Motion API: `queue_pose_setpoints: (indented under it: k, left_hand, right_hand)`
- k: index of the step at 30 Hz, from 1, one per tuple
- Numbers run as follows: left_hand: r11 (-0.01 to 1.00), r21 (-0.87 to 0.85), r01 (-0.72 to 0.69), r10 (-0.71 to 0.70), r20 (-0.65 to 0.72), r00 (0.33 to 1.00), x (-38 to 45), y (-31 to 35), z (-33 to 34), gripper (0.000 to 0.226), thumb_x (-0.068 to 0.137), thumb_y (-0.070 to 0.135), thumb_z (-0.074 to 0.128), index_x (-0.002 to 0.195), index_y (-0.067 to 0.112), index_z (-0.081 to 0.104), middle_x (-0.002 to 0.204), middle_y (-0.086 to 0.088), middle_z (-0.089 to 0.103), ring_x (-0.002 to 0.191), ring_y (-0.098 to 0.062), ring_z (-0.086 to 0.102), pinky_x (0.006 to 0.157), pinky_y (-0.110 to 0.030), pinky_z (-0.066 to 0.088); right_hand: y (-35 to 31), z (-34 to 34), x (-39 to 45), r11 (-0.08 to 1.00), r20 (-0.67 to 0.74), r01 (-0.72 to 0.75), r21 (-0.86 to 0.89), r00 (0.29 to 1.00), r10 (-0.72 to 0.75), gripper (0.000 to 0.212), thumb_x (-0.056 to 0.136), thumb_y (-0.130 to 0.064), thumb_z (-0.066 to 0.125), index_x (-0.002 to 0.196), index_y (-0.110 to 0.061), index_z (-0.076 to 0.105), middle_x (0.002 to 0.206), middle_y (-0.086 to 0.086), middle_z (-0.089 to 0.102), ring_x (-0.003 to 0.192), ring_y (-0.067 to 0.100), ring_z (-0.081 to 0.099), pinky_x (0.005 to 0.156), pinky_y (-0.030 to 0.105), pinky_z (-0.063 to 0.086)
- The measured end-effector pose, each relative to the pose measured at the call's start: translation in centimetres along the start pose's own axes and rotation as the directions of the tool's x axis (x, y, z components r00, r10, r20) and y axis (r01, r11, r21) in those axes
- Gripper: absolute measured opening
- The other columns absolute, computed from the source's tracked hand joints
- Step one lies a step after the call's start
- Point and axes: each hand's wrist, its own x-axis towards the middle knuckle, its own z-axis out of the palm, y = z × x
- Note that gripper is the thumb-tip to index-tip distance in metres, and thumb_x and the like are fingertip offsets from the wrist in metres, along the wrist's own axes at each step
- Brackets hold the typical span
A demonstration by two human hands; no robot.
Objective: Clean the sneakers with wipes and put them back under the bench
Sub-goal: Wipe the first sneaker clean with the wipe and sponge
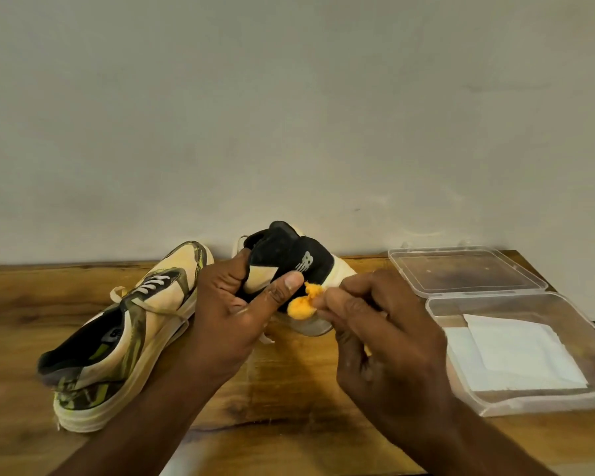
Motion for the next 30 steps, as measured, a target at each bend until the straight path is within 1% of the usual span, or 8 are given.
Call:
queue_pose_setpoints:
  k: [2, 6, 8, 12, 17, 19, 24, 30]
  left_hand:
    - [1.0, -0.023, 0.0, 0.0, 0.006, 1.0, 0.0, 0.0, 0.1, 0.04, 0.086, 0.045, 0.079, 0.118, 0.021, 0.076, 0.104, 0.005, 0.081, 0.099, -0.019, 0.078, 0.085, -0.031, 0.062]
    - [1.0, -0.007, -0.01, 0.01, 0.024, 1.0, -0.3, -0.2, 0.4, 0.027, 0.085, 0.026, 0.078, 0.112, 0.029, 0.08, 0.102, 0.01, 0.081, 0.1, -0.012, 0.077, 0.086, -0.025, 0.06]
    - [1.0, 0.01, -0.026, 0.026, 0.03, 0.999, -0.5, -0.1, 0.5, 0.026, 0.085, 0.021, 0.08, 0.11, 0.027, 0.08, 0.1, 0.013, 0.081, 0.098, -0.009, 0.077, 0.083, -0.022, 0.06]
    - [0.995, 0.078, -0.055, 0.054, 0.017, 0.998, -0.5, -0.2, 0.7, 0.029, 0.086, 0.026, 0.083, 0.111, 0.016, 0.073, 0.101, 0.018, 0.08, 0.097, -0.006, 0.077, 0.082, -0.019, 0.06]
    - [0.997, 0.078, -0.009, 0.01, -0.01, 1.0, -0.6, -0.4, 0.8, 0.04, 0.085, 0.042, 0.078, 0.115, 0.016, 0.074, 0.105, 0.011, 0.081, 0.1, -0.013, 0.078, 0.085, -0.026, 0.062]
    - [0.998, 0.063, -0.007, 0.007, 0.001, 1.0, -0.6, 0.0, 0.7, 0.037, 0.086, 0.051, 0.077, 0.112, 0.025, 0.076, 0.1, 0.014, 0.081, 0.097, -0.01, 0.077, 0.082, -0.022, 0.061]
    - [1.0, 0.007, -0.015, 0.014, 0.078, 0.997, -0.9, -0.3, 0.5, 0.028, 0.091, 0.024, 0.071, 0.118, 0.021, 0.077, 0.107, 0.004, 0.081, 0.102, -0.018, 0.076, 0.087, -0.027, 0.059]
    - [0.997, 0.068, 0.03, -0.038, 0.113, 0.993, -1.2, -1.0, 0.8, 0.028, 0.096, 0.035, 0.066, 0.118, 0.021, 0.077, 0.104, -0.007, 0.077, 0.101, -0.026, 0.073, 0.086, -0.035, 0.058]
  right_hand:
    - [0.6, -0.1, 0.3, 0.994, -0.058, -0.09, 0.064, 0.994, 0.093, 0.024, 0.085, 0.001, 0.081, 0.11, -0.001, 0.078, 0.099, 0.01, 0.069, 0.09, 0.021, 0.065, 0.076, 0.025, 0.057]
    - [1.7, -0.3, 1.2, 0.914, -0.066, -0.364, 0.178, 0.923, 0.38, 0.024, 0.086, -0.003, 0.081, 0.106, -0.015, 0.079, 0.097, -0.004, 0.072, 0.091, 0.007, 0.068, 0.08, 0.009, 0.051]
    - [2.1, -0.3, 1.2, 0.893, -0.068, -0.409, 0.186, 0.902, 0.427, 0.026, 0.085, -0.002, 0.081, 0.106, -0.017, 0.079, 0.096, -0.006, 0.072, 0.091, 0.004, 0.068, 0.079, 0.007, 0.05]
    - [0.4, -0.3, 0.7, 0.983, -0.085, -0.171, 0.063, 0.981, 0.176, 0.017, 0.09, -0.002, 0.076, 0.106, -0.003, 0.078, 0.097, 0.006, 0.069, 0.088, 0.011, 0.063, 0.078, 0.018, 0.053]
    - [-0.9, 0.1, -0.8, 0.991, 0.151, 0.104, -0.078, 0.984, -0.092, 0.025, 0.105, -0.017, 0.057, 0.117, -0.002, 0.074, 0.102, 0.007, 0.059, 0.088, 0.015, 0.05, 0.062, 0.032, 0.047]
    - [-0.2, -0.2, -0.3, 0.993, 0.079, 0.075, -0.094, 0.995, -0.067, 0.022, 0.104, -0.012, 0.059, 0.112, 0.0, 0.075, 0.097, 0.01, 0.062, 0.085, 0.018, 0.053, 0.062, 0.032, 0.049]
    - [2.1, -0.6, 0.8, 0.944, -0.042, -0.323, 0.067, 0.944, 0.326, 0.023, 0.084, 0.001, 0.079, 0.103, -0.012, 0.08, 0.095, -0.003, 0.069, 0.087, 0.004, 0.064, 0.08, 0.007, 0.047]
    - [0.1, 0.0, 0.2, 0.996, -0.057, -0.08, 0.05, 0.995, 0.082, 0.018, 0.09, -0.004, 0.076, 0.107, 0.001, 0.078, 0.099, 0.01, 0.071, 0.088, 0.014, 0.066, 0.078, 0.015, 0.054]
